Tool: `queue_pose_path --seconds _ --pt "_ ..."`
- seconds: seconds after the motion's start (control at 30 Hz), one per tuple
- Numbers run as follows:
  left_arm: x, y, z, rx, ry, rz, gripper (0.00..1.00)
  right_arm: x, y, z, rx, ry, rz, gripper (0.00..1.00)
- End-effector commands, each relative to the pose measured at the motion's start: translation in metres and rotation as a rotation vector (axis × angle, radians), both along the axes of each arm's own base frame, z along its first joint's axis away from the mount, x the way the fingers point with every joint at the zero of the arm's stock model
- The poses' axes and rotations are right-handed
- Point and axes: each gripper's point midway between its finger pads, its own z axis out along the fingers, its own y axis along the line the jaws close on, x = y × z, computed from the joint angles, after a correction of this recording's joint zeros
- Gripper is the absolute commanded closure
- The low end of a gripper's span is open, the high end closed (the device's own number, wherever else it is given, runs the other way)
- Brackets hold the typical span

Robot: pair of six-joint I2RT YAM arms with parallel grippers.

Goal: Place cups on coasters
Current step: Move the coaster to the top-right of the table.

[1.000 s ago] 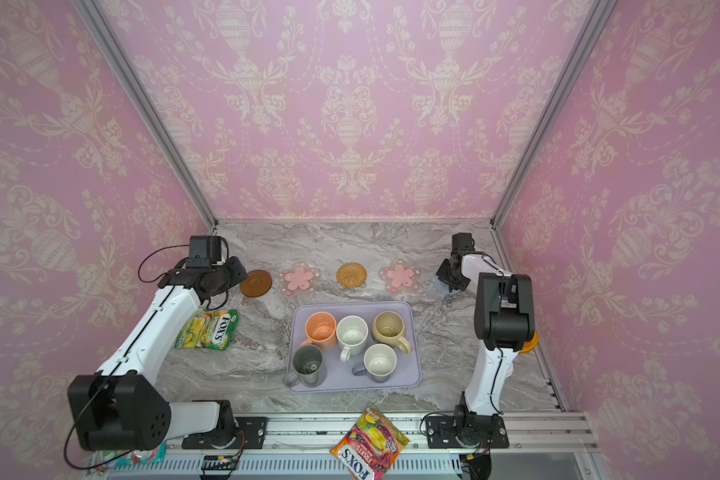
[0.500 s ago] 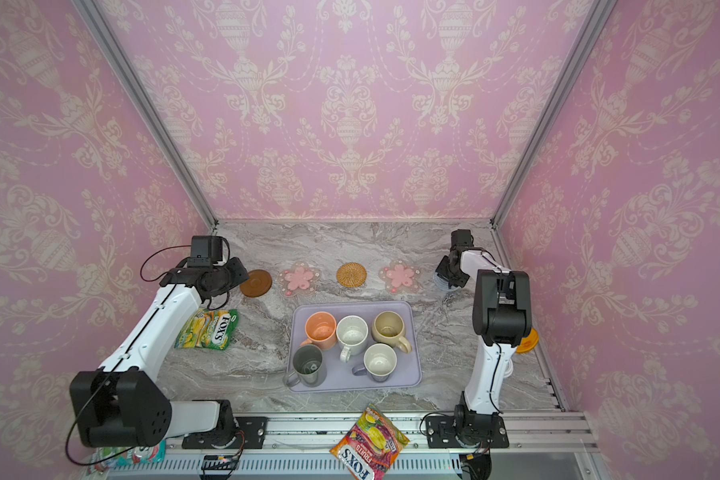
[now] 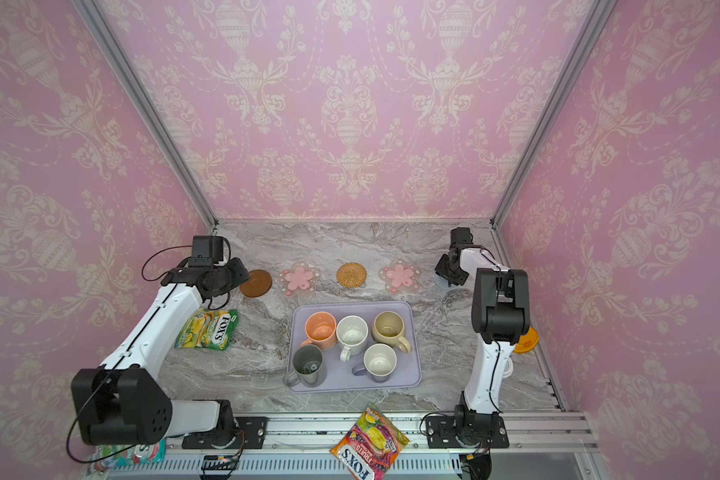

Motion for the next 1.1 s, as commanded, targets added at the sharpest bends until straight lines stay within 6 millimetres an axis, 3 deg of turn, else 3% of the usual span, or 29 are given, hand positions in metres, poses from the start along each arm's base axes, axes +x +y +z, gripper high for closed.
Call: queue_pose_path --seconds 0.0,0.3,0.6,0.83,0.97,1.07 --pt "-0.004 -0.006 -0.013 -0.027 0.036 -0.005 0.49 -0.013 0.009 0.0 0.052 0.019 0.038 0.54" --pt "-0.005 -0.012 -0.012 -0.025 0.034 -0.054 0.39 -0.012 0.017 0.04 0.067 -0.074 0.075 0.46" --pt "0.0 -0.048 0.003 0.033 -0.031 -0.259 0.26 -0.026 0.039 0.092 0.051 -0.177 0.179 0.36" --pt "-0.003 -0.083 0.015 0.068 -0.079 -0.412 0.15 -0.056 0.069 0.124 -0.026 -0.217 0.312 0.34" --pt "-0.008 -0.101 0.016 0.093 -0.06 -0.487 0.13 -0.081 0.085 0.135 -0.059 -0.239 0.373 0.33" --pt "-0.014 -0.104 0.017 0.12 -0.023 -0.504 0.13 -0.107 0.09 0.132 -0.071 -0.225 0.401 0.32"
